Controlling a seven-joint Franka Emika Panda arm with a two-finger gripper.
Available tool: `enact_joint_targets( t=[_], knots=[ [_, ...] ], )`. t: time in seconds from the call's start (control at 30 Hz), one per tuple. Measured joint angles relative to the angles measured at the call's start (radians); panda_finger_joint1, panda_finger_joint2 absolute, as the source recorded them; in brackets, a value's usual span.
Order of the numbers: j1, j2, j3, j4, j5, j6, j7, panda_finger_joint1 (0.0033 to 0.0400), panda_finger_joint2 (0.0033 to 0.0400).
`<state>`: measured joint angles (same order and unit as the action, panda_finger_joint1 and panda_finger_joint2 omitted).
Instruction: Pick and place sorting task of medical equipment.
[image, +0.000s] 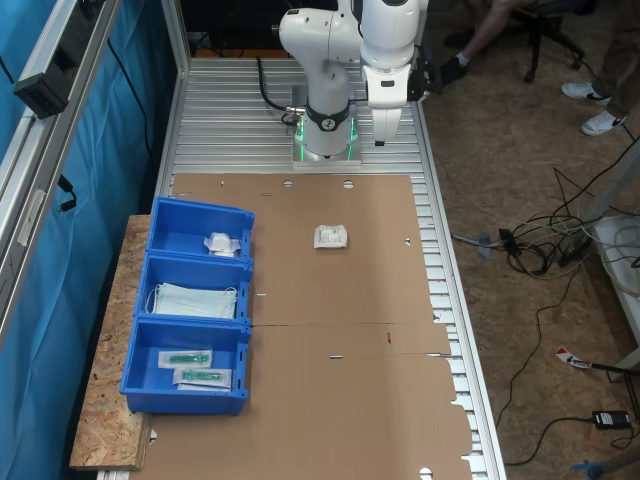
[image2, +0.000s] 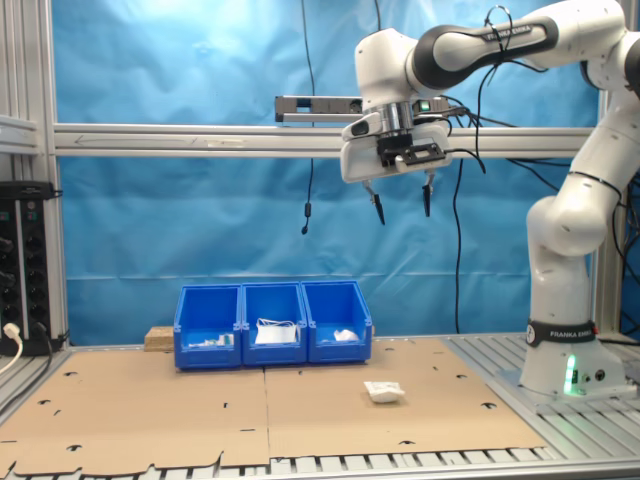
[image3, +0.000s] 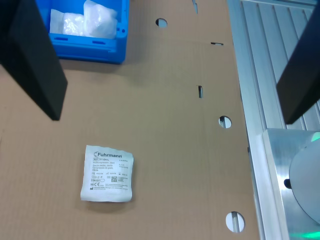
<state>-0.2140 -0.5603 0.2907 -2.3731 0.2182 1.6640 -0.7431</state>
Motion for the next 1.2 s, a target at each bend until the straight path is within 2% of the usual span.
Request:
enact_joint_targets(
  t=[0.9, 1.2],
  knots=[
    [0.000, -0.011, 0.000, -0.004, 0.000, 0.005, 0.000, 0.0400, 0.0400],
    [0.012, 0.011, 0.000, -0.061, 0.000, 0.099, 0.000, 0.0400, 0.0400]
  ],
)
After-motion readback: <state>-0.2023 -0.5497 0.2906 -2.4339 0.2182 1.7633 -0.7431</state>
